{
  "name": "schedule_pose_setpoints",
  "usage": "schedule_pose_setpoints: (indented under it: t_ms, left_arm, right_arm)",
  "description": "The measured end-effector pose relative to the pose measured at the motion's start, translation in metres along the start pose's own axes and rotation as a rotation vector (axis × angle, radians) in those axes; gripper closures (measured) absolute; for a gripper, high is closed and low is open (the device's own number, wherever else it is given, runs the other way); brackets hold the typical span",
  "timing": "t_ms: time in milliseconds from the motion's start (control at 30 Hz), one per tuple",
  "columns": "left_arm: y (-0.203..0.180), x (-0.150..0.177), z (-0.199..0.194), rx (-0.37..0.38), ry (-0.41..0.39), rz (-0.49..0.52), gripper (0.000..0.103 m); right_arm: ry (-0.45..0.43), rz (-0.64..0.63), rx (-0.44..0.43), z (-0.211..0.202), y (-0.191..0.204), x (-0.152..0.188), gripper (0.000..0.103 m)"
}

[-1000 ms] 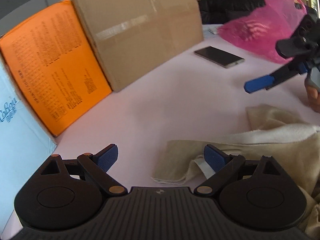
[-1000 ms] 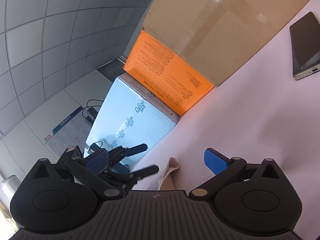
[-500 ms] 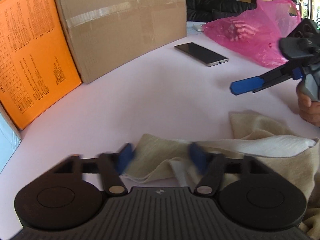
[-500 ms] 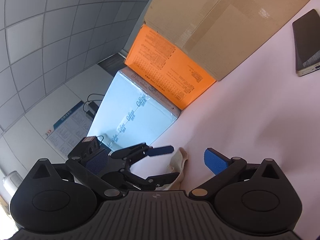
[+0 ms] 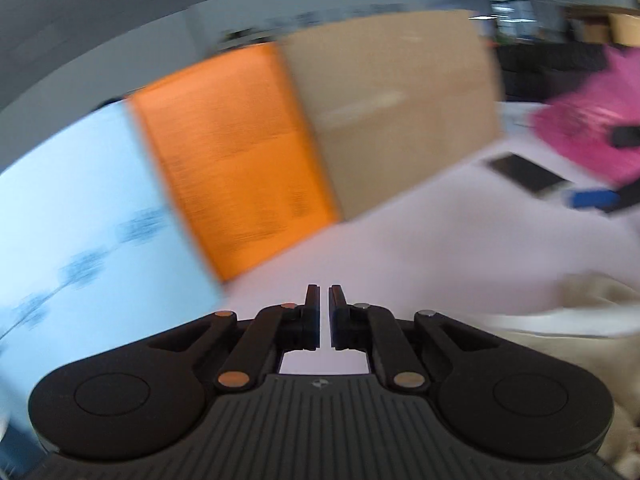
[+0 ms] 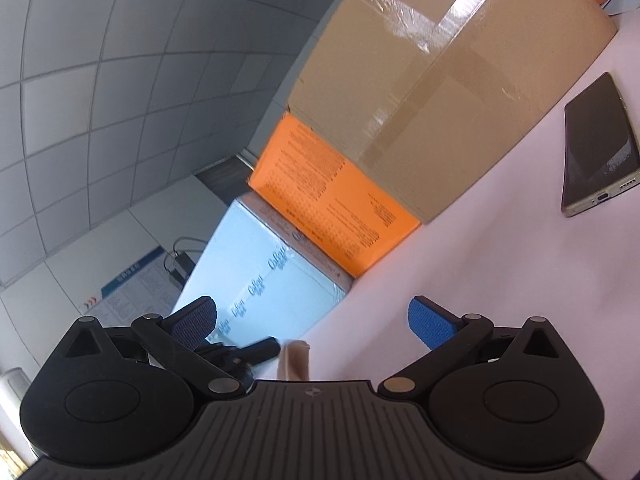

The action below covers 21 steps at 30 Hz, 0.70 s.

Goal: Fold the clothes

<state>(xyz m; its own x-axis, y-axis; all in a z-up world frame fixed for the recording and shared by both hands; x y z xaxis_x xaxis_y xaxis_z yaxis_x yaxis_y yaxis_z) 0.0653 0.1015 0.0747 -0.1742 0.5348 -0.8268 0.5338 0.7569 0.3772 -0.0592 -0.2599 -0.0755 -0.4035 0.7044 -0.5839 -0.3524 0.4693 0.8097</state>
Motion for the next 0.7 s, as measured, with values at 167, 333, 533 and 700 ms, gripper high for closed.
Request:
schedule_pose_setpoints:
  t_ms: [167,333,533,700]
  left_arm:
    - [0.049,0.035,0.001,-0.093,0.14,-0.186,0.091]
    - [-0.008,0.047,0.023,0.101,0.161,-0.197,0.008]
    - [-0.069,0.028,0.066,0.181,0.225,-0.32,0.008]
    - [-0.083,0.023,0.092,0.125,0.311,-0.356,0.008]
  right_arm:
    - [-0.009,0.002,0.026,0.0,-0.004,-0.002,0.0]
    - [0.009,-0.01,0.05,0.005,-0.005,0.001,0.0]
    - [0.012,0.028,0.056,0.004,-0.012,-0.001,0.0]
    - [0.034,0.023,0.049,0.006,-0.01,0.001,0.0]
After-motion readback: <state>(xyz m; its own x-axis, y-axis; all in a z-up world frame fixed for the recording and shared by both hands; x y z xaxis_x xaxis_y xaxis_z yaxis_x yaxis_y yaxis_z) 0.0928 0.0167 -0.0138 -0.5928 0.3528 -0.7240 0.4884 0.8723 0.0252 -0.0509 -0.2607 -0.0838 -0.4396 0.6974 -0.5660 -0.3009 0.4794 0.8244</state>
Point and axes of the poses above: each gripper's, at about its wrist camera, not at the fingertips, and z roughly the way its jaws point, y to its left, x to its underside, the point moved 5 cm from there along z, roughly the way its jaws point, and after that the axes turned 5 degrees about z, right-handed, at the moved point
